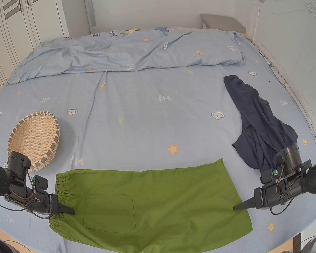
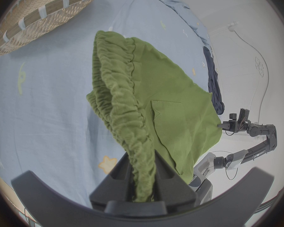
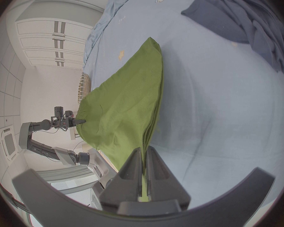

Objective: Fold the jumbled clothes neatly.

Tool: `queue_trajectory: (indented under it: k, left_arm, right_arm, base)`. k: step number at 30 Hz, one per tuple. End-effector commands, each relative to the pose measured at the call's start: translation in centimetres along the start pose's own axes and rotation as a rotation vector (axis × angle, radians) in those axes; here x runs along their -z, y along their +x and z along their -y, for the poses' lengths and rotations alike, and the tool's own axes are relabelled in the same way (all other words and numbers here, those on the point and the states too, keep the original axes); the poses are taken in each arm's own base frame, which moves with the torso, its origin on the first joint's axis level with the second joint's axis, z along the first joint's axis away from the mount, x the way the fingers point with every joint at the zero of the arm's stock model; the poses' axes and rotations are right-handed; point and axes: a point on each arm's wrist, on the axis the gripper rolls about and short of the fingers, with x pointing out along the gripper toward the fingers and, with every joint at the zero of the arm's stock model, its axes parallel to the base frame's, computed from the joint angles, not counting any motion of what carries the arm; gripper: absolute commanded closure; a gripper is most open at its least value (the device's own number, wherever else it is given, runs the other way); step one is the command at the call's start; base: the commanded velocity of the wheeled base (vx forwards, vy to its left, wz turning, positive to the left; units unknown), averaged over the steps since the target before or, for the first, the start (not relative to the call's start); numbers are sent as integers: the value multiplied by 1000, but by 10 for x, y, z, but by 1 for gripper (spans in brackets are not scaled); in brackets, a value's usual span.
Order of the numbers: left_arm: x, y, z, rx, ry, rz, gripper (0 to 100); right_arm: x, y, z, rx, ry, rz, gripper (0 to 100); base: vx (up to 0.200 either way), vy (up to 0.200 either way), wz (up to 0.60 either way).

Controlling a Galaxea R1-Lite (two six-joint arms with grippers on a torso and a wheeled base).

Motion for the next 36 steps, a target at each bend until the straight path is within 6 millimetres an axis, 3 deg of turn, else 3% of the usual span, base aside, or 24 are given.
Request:
queue_trajectory:
  k: [1, 23, 24, 36]
  left_arm:
    - [5, -2, -2, -5, 0, 4, 100]
    - [-6, -3, -10, -22, 11, 54, 100]
    - [-6, -3, -10, -22, 11, 54, 100]
    - [-9, -7, -8, -31, 24, 77, 100]
  right_arm:
    - [12, 2, 2, -1, 5, -23, 100]
    - [11, 9, 13, -3, -3, 15, 100]
    - [11, 9, 13, -2, -5, 13, 0]
    - [9, 8, 12, -10, -25, 46, 0]
  base:
    - [0, 0, 0]
    - [0, 0, 0]
    - [0, 0, 0]
    - [0, 0, 0]
